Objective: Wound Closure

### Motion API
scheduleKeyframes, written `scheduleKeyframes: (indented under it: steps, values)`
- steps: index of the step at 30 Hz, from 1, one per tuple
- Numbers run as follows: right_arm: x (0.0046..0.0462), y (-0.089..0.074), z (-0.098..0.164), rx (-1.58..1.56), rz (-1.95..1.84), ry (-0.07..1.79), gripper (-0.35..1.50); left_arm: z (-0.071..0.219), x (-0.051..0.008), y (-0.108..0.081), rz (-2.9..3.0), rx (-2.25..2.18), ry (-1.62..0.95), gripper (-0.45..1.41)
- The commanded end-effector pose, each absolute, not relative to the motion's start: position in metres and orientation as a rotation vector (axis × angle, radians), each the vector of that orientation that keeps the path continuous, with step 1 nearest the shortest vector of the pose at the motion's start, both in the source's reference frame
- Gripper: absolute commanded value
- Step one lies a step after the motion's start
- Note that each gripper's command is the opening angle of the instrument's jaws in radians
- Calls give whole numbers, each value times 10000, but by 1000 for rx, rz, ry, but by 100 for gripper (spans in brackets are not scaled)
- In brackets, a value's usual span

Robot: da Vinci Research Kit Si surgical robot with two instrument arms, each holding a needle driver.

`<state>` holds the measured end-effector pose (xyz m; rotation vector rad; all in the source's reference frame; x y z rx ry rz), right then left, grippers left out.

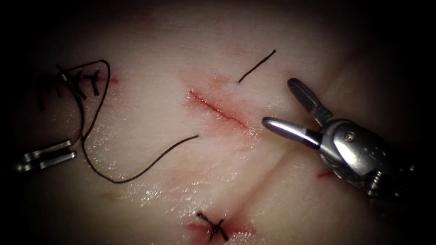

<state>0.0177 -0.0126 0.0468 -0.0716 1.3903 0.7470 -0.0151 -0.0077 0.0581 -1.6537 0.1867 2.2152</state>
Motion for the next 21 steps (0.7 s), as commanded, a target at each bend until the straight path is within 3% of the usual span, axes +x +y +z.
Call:
scheduleKeyframes:
  steps: [1,3,5,8,11,15,21]
  values:
    - [185,-132,477,-78,744,1393,131,588,-152,-78,2184,-1583,158,47]
    - [185,-136,480,-88,745,1392,130,583,-146,-79,2139,-1477,148,86]
    - [185,-140,485,-92,739,1393,130,572,-140,-83,2118,-1440,131,104]
    - [187,-144,490,-95,732,1387,128,557,-132,-84,2119,-1419,123,116]
    - [191,-152,499,-87,734,1379,126,528,-122,-70,2116,-1343,113,118]
    - [196,-157,504,-80,736,1372,125,511,-127,-41,2171,-1252,181,98]
    - [195,-161,501,-72,736,1372,121,522,-149,-6,2280,-1153,305,94]
